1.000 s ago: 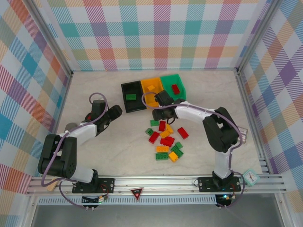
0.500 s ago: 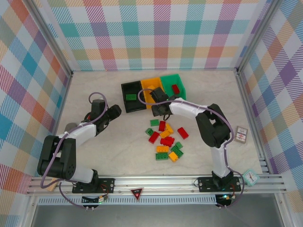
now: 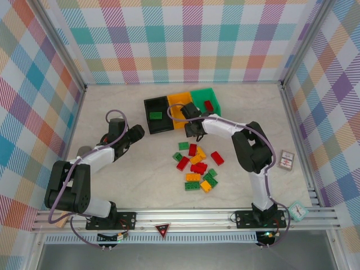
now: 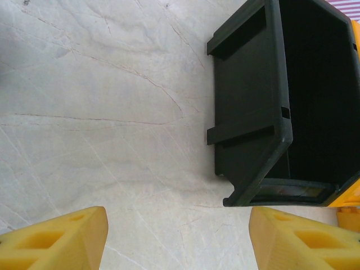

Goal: Sort the legos into containers by color
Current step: Pick up the lego from the center of the table.

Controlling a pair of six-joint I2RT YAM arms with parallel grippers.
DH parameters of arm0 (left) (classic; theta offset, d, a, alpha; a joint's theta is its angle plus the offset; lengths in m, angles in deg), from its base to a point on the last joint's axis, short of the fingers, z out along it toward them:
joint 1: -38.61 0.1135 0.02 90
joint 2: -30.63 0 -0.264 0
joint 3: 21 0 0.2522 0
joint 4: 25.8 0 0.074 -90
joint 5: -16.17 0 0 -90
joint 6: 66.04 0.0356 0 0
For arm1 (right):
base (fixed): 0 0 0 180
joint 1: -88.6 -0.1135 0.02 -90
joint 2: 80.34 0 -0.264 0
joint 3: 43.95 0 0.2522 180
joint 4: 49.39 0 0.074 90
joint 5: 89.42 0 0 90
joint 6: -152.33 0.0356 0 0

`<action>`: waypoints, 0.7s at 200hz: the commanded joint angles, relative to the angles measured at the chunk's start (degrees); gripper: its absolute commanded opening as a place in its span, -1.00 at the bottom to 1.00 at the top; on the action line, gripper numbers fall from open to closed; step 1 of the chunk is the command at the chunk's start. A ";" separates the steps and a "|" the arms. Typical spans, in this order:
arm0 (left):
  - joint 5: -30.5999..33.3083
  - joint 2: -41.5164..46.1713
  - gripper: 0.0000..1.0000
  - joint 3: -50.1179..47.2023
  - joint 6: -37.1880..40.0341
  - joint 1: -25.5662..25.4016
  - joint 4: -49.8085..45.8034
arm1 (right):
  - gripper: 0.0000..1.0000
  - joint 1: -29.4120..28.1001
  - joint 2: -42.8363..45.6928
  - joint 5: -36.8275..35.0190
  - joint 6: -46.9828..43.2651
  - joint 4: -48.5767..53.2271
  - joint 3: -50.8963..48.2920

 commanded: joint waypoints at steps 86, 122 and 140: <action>-1.32 -0.14 0.35 0.63 -0.23 0.33 1.18 | -0.37 0.08 11.23 3.38 0.80 -11.90 -12.45; -3.28 -1.91 0.35 0.66 -0.84 0.31 2.62 | -0.35 -1.17 18.34 4.98 -0.23 -17.84 -16.73; -3.59 -1.95 0.35 0.57 -0.86 0.33 2.93 | -0.34 -2.80 19.70 3.88 -0.91 -20.38 -17.19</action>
